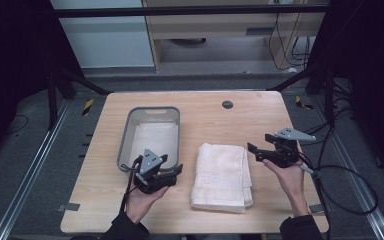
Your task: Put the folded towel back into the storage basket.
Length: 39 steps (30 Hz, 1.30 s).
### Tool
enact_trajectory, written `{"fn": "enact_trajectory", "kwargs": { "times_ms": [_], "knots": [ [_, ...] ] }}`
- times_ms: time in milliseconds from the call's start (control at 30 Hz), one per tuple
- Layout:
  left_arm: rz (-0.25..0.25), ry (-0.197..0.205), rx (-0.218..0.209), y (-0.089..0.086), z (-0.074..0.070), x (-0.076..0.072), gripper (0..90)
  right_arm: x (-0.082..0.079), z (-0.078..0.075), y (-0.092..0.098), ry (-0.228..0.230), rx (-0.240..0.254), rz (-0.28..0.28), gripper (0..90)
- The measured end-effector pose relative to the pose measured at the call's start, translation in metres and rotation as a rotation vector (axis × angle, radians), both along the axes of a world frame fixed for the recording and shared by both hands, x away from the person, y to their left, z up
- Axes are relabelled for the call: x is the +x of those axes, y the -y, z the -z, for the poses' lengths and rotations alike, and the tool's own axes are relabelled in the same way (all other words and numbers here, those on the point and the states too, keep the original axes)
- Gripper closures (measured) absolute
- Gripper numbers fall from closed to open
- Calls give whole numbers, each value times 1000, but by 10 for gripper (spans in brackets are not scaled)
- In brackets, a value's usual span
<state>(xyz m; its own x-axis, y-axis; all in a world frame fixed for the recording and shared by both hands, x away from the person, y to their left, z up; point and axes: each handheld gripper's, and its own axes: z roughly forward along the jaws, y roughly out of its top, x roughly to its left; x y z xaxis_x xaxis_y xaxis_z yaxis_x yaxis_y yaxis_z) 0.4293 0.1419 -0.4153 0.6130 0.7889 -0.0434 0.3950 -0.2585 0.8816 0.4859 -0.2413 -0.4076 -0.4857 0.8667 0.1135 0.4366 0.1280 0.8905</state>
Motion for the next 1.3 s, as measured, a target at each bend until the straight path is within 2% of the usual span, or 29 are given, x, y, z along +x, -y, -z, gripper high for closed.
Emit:
{"fn": "enact_trajectory", "kwargs": {
  "times_ms": [200,567,800,1100,1300],
  "knots": [
    [27,-23,16,11,9,-3,359,2,8,-4,-28,-32,-5,208],
    [64,-50,38,25,22,-8,353,5,19,-9,-62,-27,-22,208],
    [75,-59,43,31,29,-10,345,8,29,-9,-85,-48,-19,188],
    [94,-97,65,41,42,-11,335,12,41,-16,-107,-99,-28,177],
    [101,-128,65,46,48,-10,324,14,45,-20,-124,-103,-27,185]
  ]
}}
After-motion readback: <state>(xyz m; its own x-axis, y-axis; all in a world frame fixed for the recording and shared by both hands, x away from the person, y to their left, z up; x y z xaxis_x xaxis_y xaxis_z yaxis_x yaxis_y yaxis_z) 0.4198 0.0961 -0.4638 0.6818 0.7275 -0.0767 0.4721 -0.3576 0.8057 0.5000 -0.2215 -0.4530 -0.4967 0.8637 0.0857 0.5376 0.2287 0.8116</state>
